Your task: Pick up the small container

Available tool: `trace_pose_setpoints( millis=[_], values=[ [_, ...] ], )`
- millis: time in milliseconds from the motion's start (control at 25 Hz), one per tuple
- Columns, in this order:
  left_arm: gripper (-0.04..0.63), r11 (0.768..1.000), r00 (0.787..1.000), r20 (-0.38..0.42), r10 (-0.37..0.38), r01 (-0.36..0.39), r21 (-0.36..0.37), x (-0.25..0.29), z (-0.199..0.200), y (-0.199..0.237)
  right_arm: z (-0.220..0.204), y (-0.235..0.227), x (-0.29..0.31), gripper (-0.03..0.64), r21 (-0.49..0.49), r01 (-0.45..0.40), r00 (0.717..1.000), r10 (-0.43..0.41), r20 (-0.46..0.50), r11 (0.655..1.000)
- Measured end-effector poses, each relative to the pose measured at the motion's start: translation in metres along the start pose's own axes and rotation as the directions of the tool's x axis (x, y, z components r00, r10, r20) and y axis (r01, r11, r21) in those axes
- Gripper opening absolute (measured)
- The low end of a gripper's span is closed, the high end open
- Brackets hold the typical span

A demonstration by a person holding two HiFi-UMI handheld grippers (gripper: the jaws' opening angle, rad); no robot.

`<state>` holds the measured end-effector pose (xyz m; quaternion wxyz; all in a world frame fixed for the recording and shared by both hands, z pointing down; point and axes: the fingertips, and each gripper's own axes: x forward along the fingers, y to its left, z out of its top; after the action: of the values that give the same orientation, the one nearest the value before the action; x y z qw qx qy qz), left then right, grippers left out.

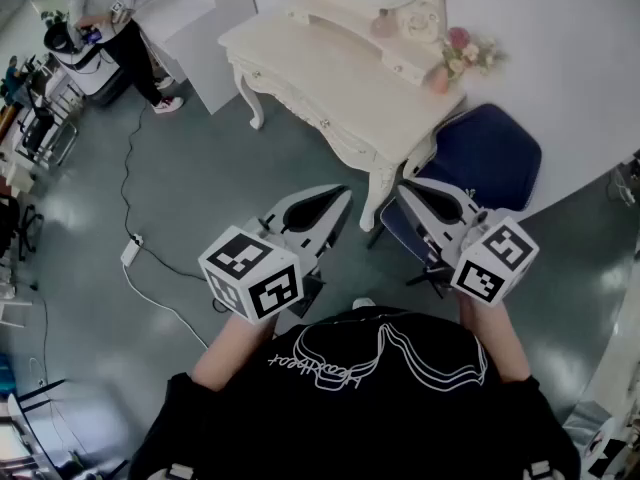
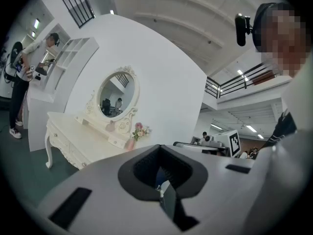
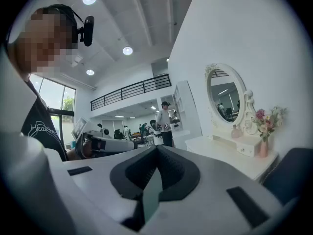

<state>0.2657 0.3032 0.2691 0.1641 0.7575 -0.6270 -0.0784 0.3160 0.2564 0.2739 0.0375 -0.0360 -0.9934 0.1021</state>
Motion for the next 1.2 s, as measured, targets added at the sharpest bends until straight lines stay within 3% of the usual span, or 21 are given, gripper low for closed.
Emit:
trace_pose_setpoints(
  millis=[320,600,960,1200],
  values=[
    [0.003,1.0,1.0,-0.002,-0.004,0.004,0.009,-0.035,-0.001,-0.001,-0.002,0.029,0.011,0.006,-0.012,0.007,1.0,-0.007,-0.004,1.0],
    [0.003,0.999,0.999,0.018,0.031,-0.032,0.012,-0.058,0.005,0.016,-0.008,0.034,0.029,0.006,0.038,0.021,1.0,-0.021,0.008,0.999],
    [0.003,0.996,0.996,-0.01,0.086,-0.086,-0.001,-0.05,-0.002,0.055,-0.011,0.005,0.063,0.006,0.068,0.002,1.0,-0.004,0.028,0.998],
    [0.003,0.994,0.994,-0.018,0.107,-0.107,0.003,-0.019,0.007,0.098,-0.006,-0.04,0.098,0.006,0.07,-0.01,0.999,0.007,0.042,0.997]
  ],
)
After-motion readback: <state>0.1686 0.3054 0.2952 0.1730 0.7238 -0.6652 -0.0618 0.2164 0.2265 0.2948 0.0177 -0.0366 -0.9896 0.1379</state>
